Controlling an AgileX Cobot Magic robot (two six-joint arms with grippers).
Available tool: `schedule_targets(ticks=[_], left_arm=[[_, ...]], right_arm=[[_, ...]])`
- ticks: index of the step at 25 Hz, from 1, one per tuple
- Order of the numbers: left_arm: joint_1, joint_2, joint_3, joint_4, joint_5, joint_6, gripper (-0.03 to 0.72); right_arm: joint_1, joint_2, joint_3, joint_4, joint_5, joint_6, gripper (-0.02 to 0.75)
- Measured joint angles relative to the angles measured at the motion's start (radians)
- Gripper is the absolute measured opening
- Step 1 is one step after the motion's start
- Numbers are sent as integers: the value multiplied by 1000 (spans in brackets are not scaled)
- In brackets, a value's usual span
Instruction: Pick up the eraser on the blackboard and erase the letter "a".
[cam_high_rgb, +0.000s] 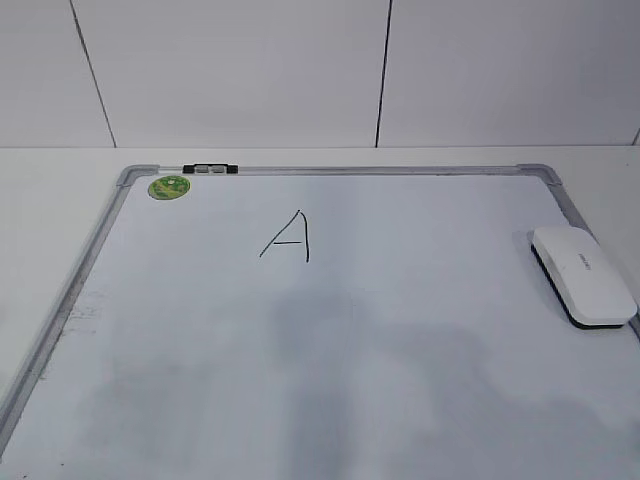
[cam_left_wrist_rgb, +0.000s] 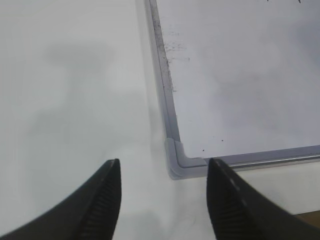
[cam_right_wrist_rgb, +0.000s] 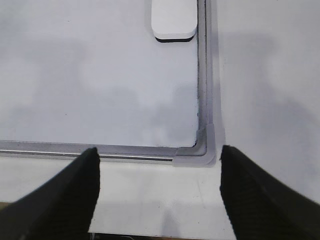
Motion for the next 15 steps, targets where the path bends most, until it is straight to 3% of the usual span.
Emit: schedule_targets(ticks=[15], left_arm=[[47, -218, 0, 2, 0, 0, 414]], right_arm=[[-44, -134, 0, -5, 0, 0, 593]])
